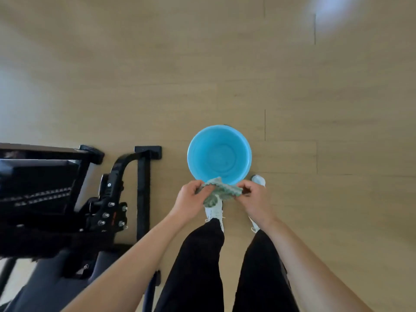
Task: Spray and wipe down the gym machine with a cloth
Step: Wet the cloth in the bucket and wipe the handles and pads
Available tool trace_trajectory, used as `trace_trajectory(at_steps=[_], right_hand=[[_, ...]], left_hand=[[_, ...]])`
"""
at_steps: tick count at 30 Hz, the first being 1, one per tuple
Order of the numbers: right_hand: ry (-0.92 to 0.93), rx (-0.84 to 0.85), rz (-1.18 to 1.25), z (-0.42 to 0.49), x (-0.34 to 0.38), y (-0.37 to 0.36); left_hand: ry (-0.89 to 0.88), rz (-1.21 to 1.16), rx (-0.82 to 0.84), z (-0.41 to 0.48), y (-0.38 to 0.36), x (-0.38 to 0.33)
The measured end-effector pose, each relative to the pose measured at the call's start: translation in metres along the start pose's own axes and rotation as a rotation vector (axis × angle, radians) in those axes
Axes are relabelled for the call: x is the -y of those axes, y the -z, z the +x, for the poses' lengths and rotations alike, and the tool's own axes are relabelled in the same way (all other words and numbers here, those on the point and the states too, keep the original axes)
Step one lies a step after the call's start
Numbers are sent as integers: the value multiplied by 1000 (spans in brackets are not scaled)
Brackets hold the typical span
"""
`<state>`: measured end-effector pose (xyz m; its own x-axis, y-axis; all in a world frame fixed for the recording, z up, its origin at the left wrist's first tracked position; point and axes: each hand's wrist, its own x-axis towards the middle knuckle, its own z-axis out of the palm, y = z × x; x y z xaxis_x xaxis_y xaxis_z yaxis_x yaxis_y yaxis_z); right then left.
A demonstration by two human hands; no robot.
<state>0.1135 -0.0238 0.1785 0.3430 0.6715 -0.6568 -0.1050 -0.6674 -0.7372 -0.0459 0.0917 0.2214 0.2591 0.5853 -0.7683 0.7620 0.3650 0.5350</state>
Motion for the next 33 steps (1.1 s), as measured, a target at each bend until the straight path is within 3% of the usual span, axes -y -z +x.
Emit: trace_trajectory(at_steps=[8, 16, 24, 27, 33], right_hand=[[28, 272, 66, -76, 77, 6], [315, 531, -272, -149, 142, -24], [403, 778, -503, -218, 161, -121], [395, 823, -586, -234, 148, -171], [359, 898, -716, -253, 109, -266]], left_hand=[[-5, -109, -50, -151, 4, 10], [0, -556, -412, -273, -1, 58], [121, -712, -852, -345, 17, 150], [240, -671, -926, -362, 25, 196], [231, -974, -985, -376, 53, 285]])
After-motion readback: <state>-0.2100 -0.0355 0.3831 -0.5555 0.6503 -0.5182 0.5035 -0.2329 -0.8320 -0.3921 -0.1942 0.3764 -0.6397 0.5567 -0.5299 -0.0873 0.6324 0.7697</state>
